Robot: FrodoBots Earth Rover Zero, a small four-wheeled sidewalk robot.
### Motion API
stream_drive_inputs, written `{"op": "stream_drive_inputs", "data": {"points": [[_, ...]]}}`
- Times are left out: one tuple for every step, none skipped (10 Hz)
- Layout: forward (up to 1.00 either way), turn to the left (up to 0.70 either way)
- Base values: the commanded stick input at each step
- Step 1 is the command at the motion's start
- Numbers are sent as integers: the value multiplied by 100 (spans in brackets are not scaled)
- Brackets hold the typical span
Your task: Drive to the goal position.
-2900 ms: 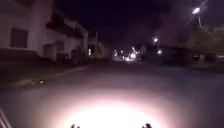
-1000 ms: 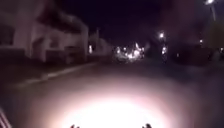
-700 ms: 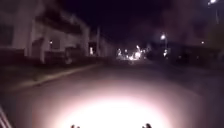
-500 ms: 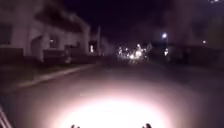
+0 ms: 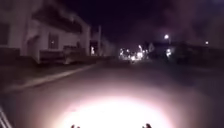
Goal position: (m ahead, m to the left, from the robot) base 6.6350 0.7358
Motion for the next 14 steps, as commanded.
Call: {"op": "stream_drive_inputs", "data": {"points": [[85, 0], [85, 0], [85, 0], [85, -18], [85, -34], [85, -34], [85, -34], [85, -34], [85, -34], [85, -34], [85, -34], [85, -27], [85, -21], [85, -15]]}}
